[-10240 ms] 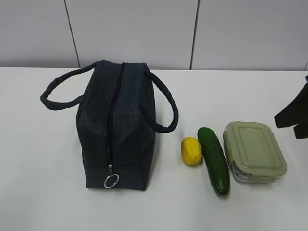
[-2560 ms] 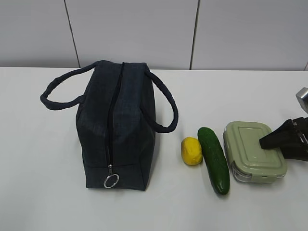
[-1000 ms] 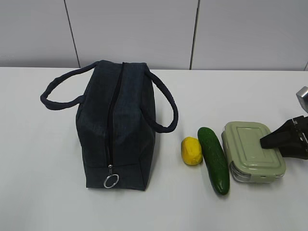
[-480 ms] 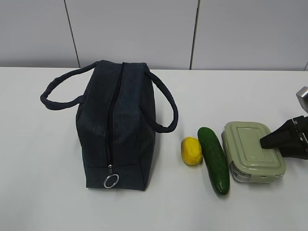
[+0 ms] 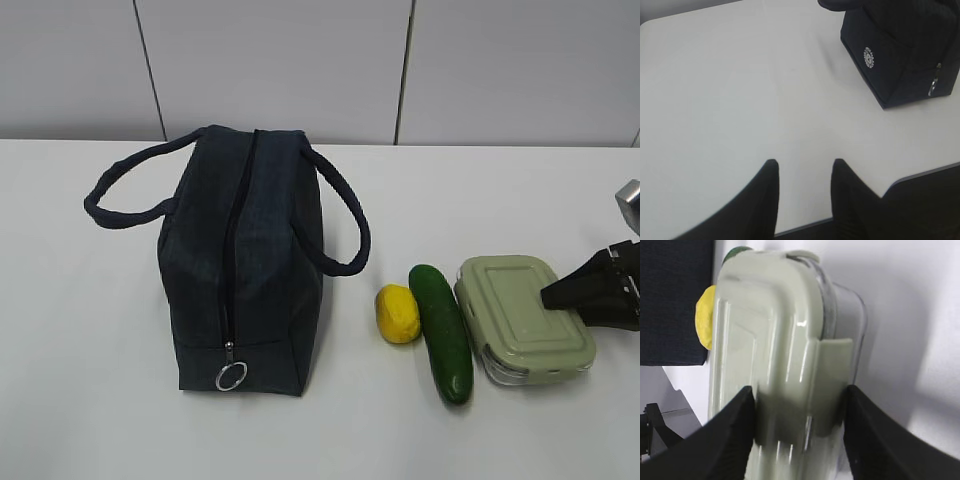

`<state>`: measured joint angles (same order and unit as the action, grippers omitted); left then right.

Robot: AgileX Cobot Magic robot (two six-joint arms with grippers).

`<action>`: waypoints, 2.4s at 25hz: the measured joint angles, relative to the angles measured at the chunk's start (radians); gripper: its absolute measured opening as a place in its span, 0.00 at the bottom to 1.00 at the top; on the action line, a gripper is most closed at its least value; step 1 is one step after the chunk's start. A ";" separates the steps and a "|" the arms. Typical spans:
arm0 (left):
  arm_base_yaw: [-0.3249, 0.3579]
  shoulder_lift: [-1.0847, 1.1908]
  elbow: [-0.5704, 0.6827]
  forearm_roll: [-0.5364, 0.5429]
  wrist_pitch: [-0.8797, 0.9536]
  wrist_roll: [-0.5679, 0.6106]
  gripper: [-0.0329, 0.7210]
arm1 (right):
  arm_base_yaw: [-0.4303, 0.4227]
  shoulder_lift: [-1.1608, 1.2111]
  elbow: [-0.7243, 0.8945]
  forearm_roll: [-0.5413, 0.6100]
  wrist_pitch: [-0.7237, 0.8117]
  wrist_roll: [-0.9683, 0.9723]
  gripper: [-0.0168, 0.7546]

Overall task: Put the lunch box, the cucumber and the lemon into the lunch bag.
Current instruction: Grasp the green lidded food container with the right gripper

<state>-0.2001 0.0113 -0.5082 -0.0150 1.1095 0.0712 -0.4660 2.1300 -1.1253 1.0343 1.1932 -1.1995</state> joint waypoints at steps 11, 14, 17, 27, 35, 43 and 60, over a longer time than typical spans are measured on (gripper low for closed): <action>0.000 0.000 0.000 0.000 0.000 0.000 0.36 | 0.000 0.000 -0.002 -0.002 0.006 0.002 0.51; 0.000 0.000 0.000 0.000 0.000 0.000 0.36 | 0.000 0.000 -0.002 -0.003 0.006 0.010 0.51; 0.000 0.000 0.000 0.000 0.000 0.000 0.36 | 0.000 0.000 -0.002 -0.004 0.006 0.016 0.51; 0.000 0.000 0.000 0.000 0.000 0.000 0.36 | 0.000 0.000 -0.003 -0.006 0.006 0.027 0.51; 0.000 0.000 0.000 0.000 0.000 0.000 0.36 | 0.000 0.000 -0.003 -0.006 0.006 0.028 0.49; 0.000 0.000 0.000 0.000 0.000 0.000 0.36 | 0.000 0.000 -0.003 -0.003 0.006 0.034 0.48; 0.000 0.000 0.000 0.000 0.000 0.000 0.36 | 0.000 0.000 -0.003 0.039 -0.011 0.078 0.48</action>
<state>-0.2001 0.0113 -0.5082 -0.0150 1.1095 0.0712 -0.4660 2.1300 -1.1283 1.0732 1.1827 -1.1215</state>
